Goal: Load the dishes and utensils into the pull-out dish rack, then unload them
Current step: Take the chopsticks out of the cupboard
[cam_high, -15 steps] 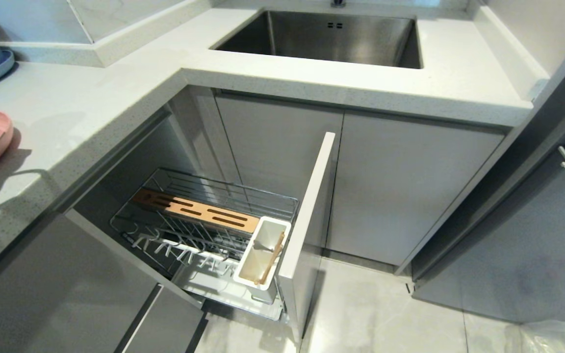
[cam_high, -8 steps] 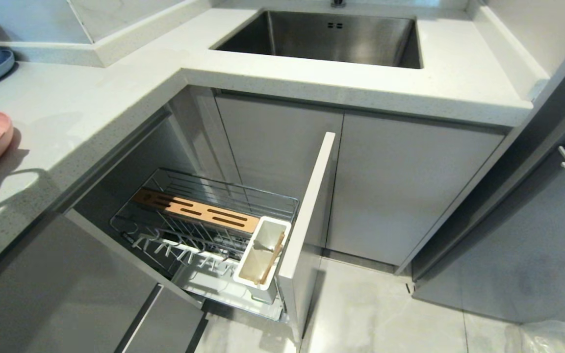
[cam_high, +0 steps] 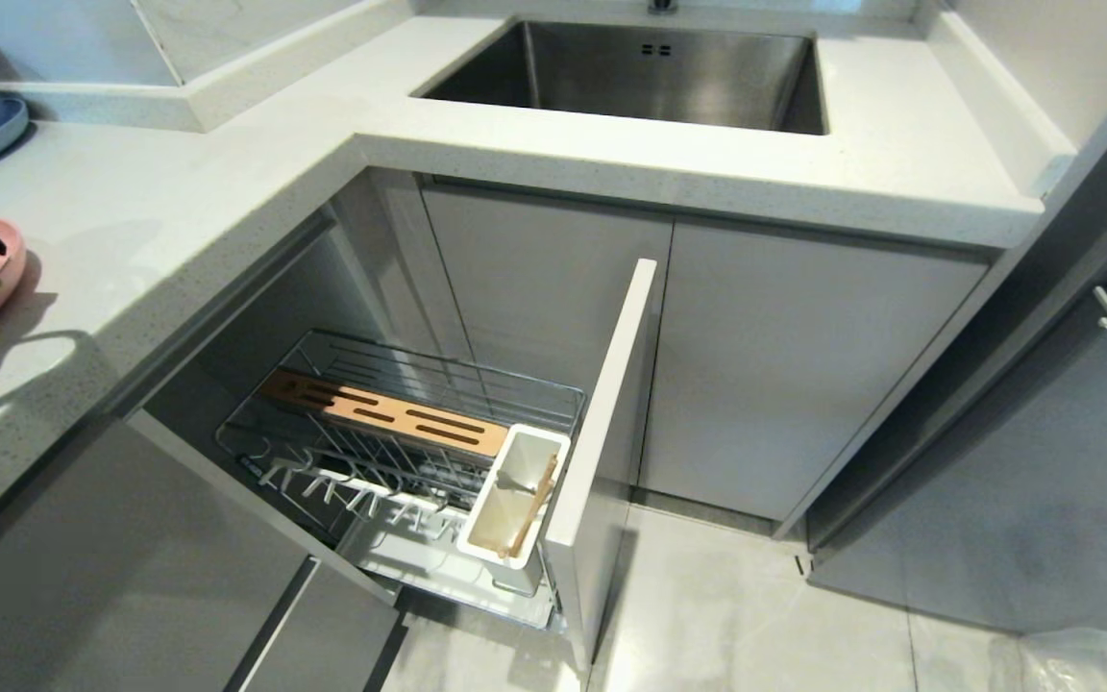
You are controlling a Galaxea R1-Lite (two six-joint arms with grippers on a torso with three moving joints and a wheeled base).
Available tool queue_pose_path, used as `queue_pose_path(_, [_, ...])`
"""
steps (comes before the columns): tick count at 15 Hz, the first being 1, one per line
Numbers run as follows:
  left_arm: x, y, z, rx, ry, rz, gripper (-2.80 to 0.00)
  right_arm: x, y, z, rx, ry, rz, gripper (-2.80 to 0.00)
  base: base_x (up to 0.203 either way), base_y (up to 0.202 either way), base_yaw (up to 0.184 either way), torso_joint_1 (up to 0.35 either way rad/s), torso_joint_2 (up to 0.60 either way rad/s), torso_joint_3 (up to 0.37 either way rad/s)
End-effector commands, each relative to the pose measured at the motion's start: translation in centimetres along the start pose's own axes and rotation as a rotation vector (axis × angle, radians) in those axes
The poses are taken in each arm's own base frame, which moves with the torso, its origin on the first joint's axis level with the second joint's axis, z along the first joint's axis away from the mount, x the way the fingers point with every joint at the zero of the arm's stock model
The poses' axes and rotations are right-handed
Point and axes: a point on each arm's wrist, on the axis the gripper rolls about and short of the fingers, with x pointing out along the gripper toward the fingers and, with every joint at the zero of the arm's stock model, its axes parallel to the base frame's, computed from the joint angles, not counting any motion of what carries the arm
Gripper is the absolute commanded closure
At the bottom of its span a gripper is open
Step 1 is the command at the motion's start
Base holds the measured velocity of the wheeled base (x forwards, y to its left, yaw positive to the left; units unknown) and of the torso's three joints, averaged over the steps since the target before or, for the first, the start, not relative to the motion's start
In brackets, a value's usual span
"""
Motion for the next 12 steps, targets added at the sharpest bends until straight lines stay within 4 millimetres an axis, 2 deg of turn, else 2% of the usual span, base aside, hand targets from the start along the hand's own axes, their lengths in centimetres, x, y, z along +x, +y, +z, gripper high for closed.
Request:
queue_pose_path(1, [-0.1, 0.0, 0.0, -0.004, 0.000, 0.003, -2.80, 0.0, 0.0, 0.0, 0.000, 0.002, 0.000, 0.00, 0.000, 0.000, 0.000, 0.000, 0.00, 0.000])
queue_pose_path(5, [-0.8, -0.2, -0.2, 0.000, -0.001, -0.025, -2.80, 0.0, 0.0, 0.0, 0.000, 0.002, 0.000, 0.00, 0.000, 0.000, 0.000, 0.000, 0.00, 0.000])
queue_pose_path(12, [-3.5, -0.3, -0.5, 0.007, -0.007, -0.099, -2.80, 0.0, 0.0, 0.0, 0.000, 0.002, 0.000, 0.00, 0.000, 0.000, 0.000, 0.000, 0.00, 0.000])
